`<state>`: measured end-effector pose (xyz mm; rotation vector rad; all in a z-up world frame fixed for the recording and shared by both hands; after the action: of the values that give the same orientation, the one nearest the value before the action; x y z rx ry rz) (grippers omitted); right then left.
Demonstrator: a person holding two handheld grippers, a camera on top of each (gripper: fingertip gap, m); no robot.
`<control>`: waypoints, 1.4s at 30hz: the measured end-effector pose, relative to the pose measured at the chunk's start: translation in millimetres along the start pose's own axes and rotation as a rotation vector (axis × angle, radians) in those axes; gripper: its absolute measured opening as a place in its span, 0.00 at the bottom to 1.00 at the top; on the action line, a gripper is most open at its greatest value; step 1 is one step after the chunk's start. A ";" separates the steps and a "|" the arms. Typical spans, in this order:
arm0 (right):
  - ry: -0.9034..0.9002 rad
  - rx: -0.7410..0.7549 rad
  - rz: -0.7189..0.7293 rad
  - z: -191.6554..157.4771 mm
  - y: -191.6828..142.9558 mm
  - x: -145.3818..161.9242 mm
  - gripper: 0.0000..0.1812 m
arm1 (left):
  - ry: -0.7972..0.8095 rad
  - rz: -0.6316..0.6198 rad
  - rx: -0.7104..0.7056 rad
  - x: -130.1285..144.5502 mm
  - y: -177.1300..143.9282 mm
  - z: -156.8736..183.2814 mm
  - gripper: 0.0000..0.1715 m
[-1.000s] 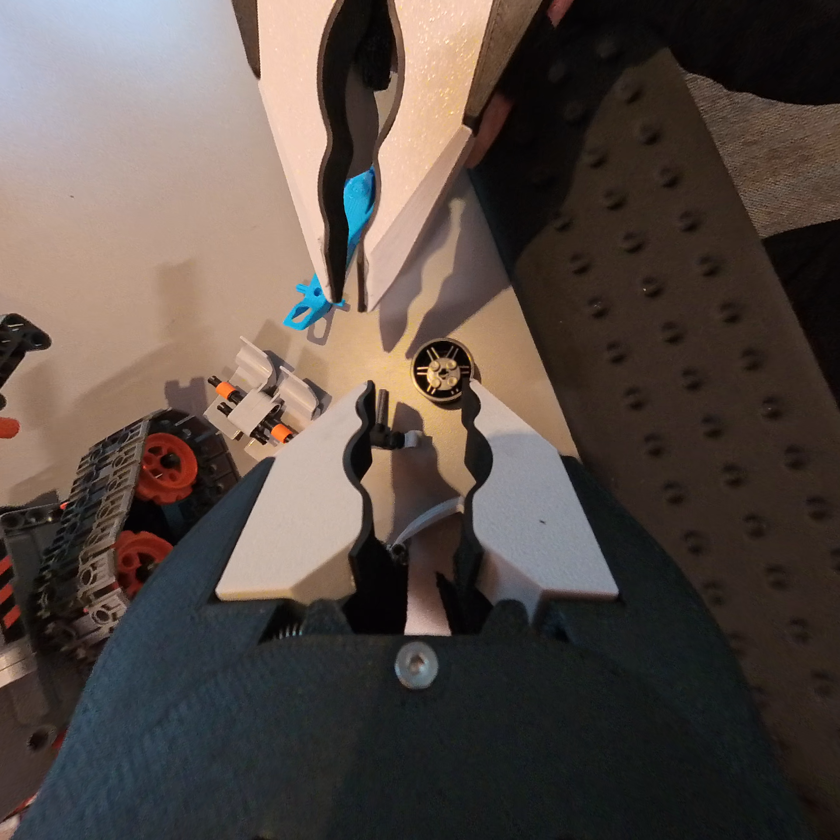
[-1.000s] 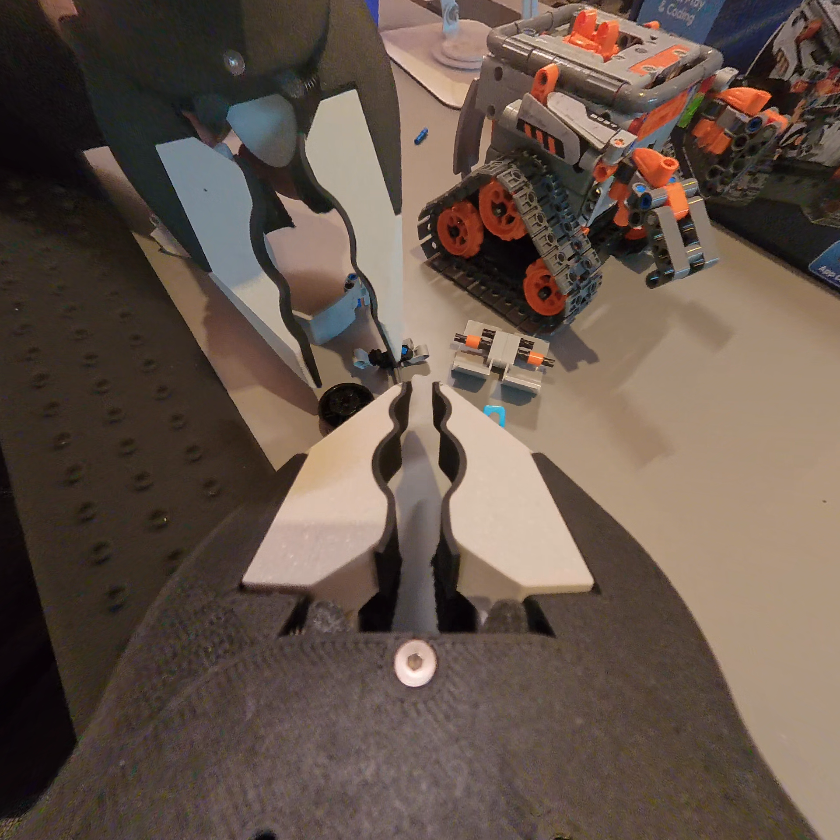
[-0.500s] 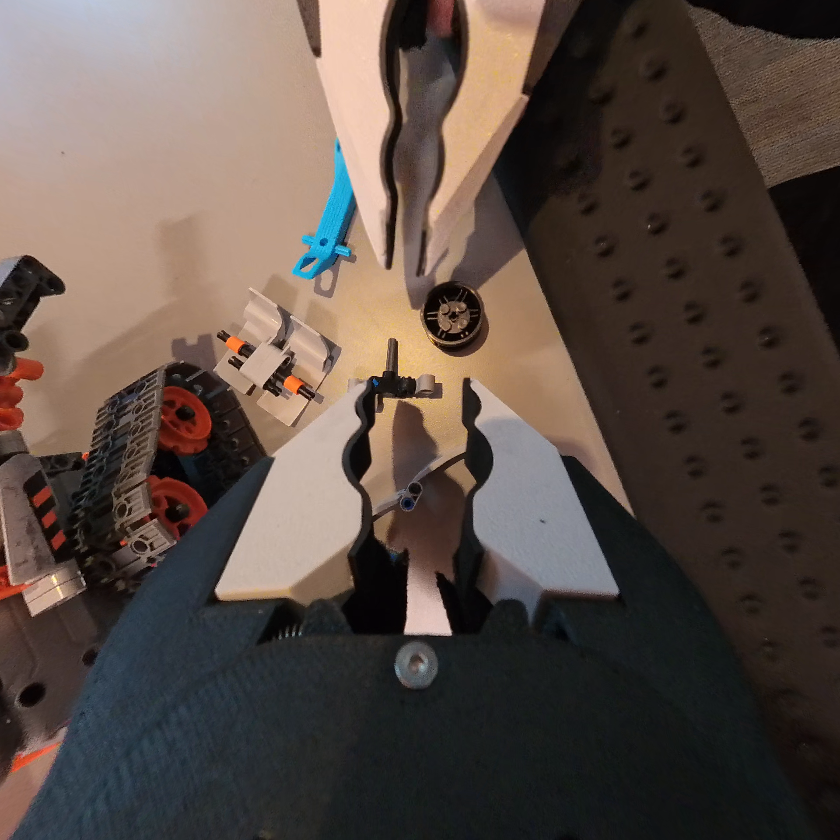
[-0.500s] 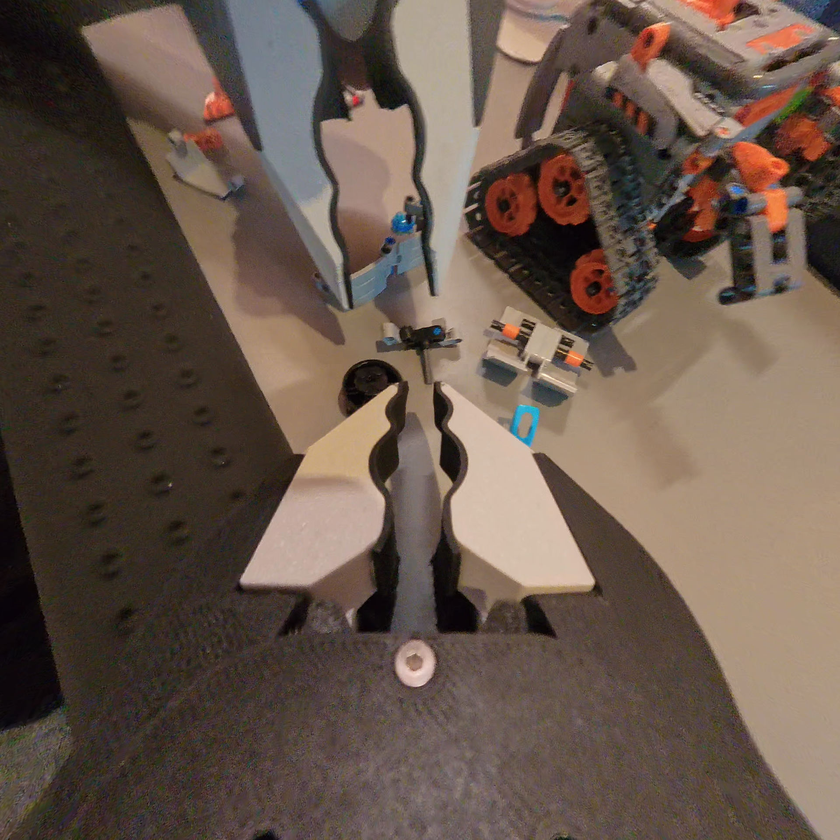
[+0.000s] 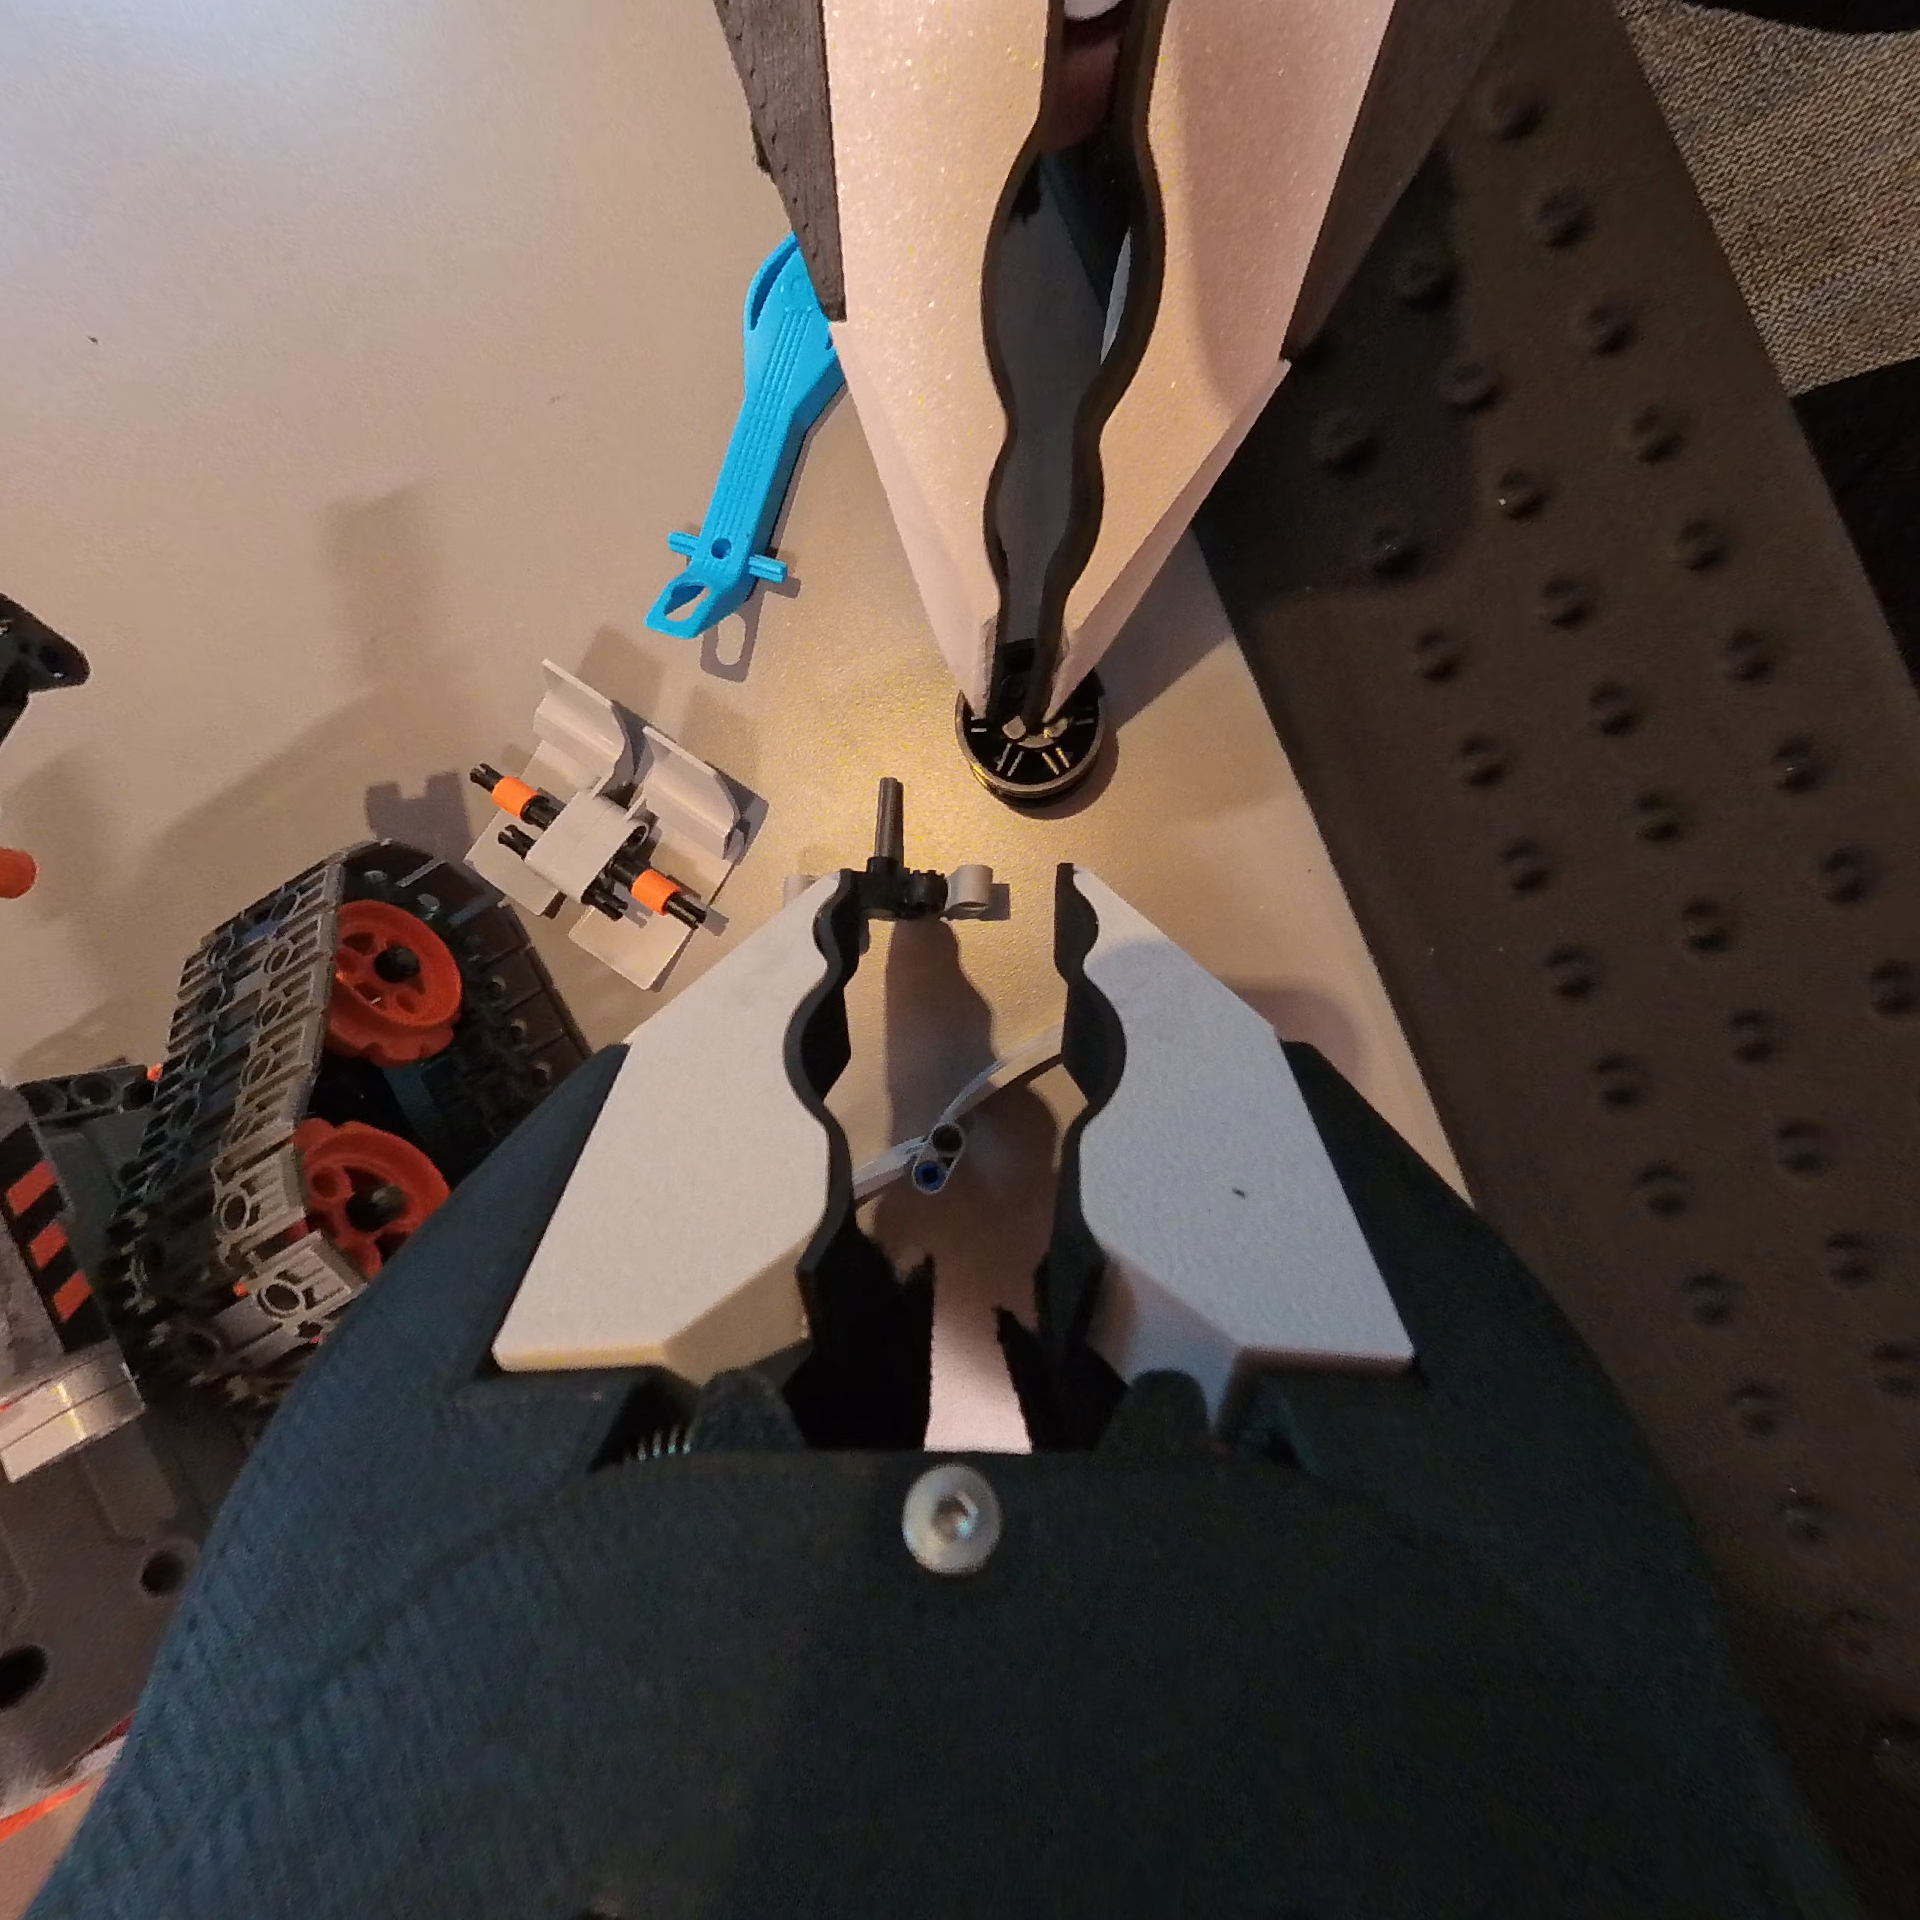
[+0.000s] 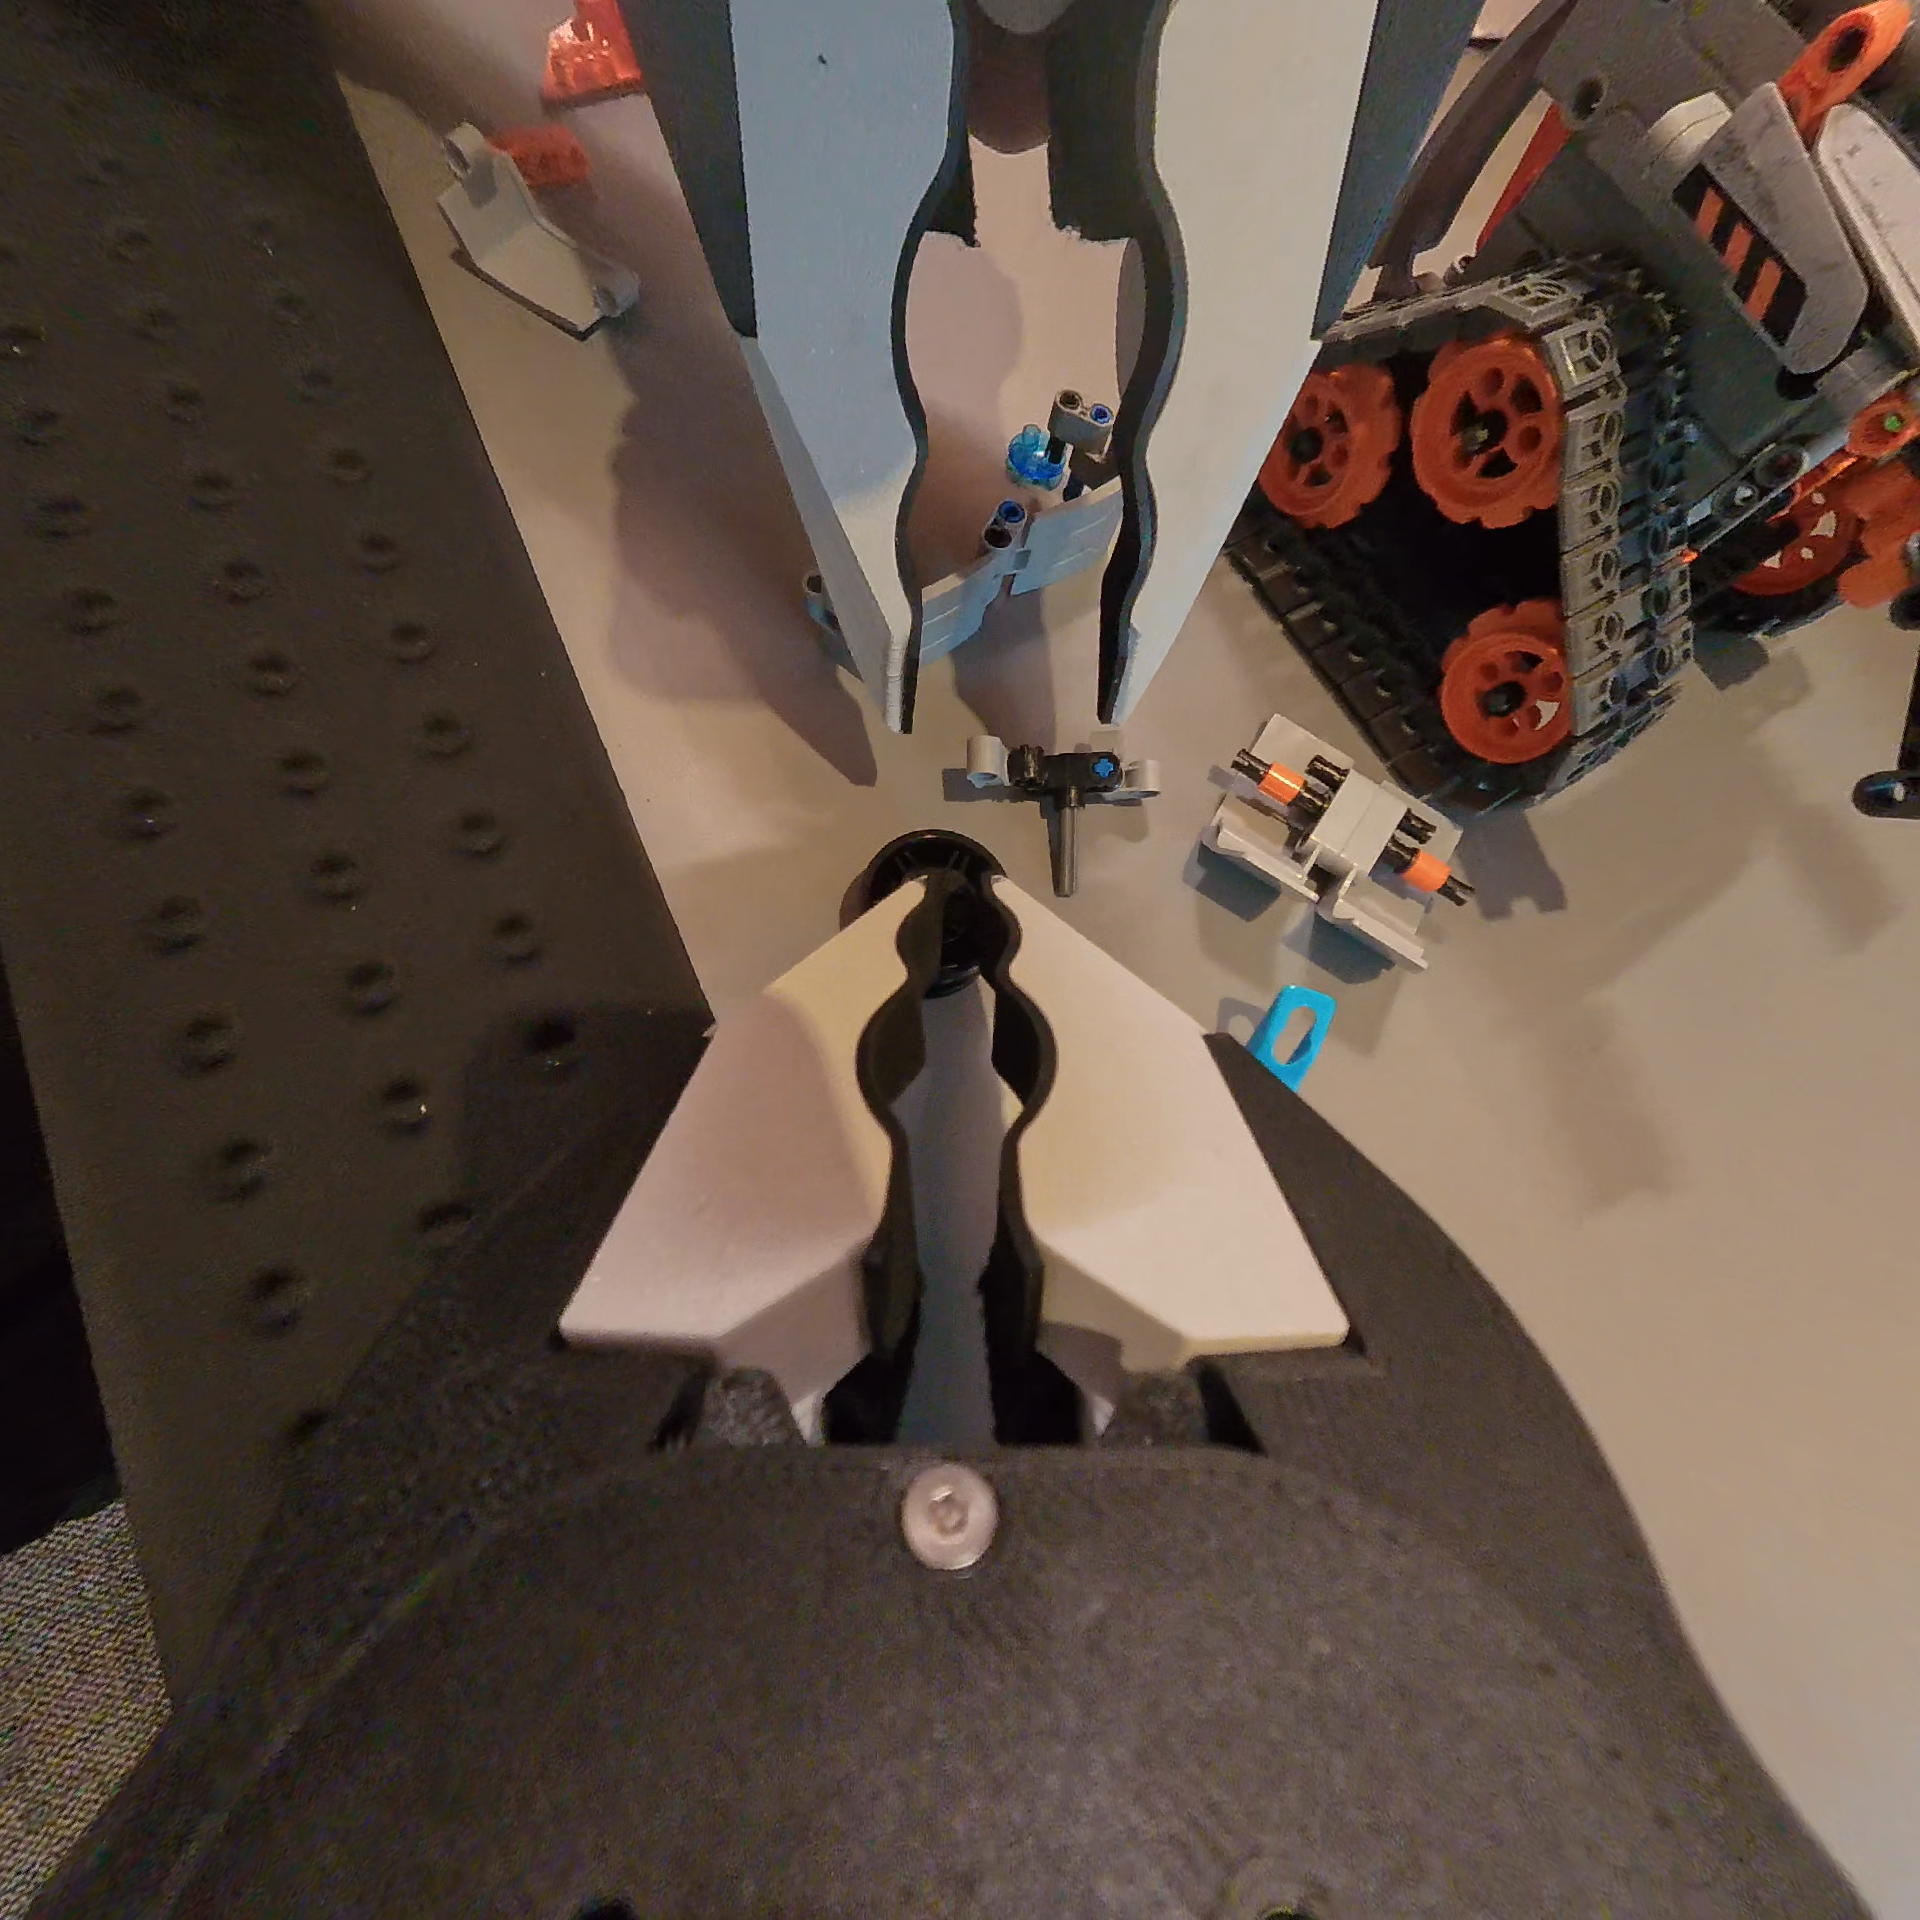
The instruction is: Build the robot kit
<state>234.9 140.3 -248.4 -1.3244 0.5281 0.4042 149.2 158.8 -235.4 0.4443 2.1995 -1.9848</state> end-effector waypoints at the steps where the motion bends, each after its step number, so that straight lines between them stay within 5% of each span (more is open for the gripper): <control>1: 0.000 0.001 0.001 0.0 -0.2 -0.1 0.02 | 0.001 -0.002 0.001 0.2 0.1 0.0 0.21; 11: 0.030 0.010 0.062 4.0 -8.1 -2.0 0.03 | -0.004 -0.003 -0.008 2.8 -4.2 -2.8 0.21; 20: 0.266 0.100 0.269 36.7 -38.2 5.1 0.01 | -0.033 -0.002 -0.044 8.5 -14.4 -12.2 0.21; 30: 0.254 0.139 0.189 37.2 -29.2 7.2 0.02 | -0.040 -0.012 -0.047 10.2 -15.9 -12.9 0.20; 42: 0.250 0.146 0.182 36.9 -27.7 7.4 0.02 | -0.002 -0.081 -0.040 6.4 23.6 -7.0 0.24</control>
<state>261.4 170.6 -224.7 -1.1964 0.8754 0.3437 151.2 168.5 -258.9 0.3535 2.2871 -1.9751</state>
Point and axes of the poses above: each gripper's, where its closed fingertips meet, y out along the fingers, x out of its underside, z = x × y across the jaws, the point moved 5 cm from there along -y, back along the fingers, and after that the axes turned 14 degrees about -z, right-handed, at the moved point
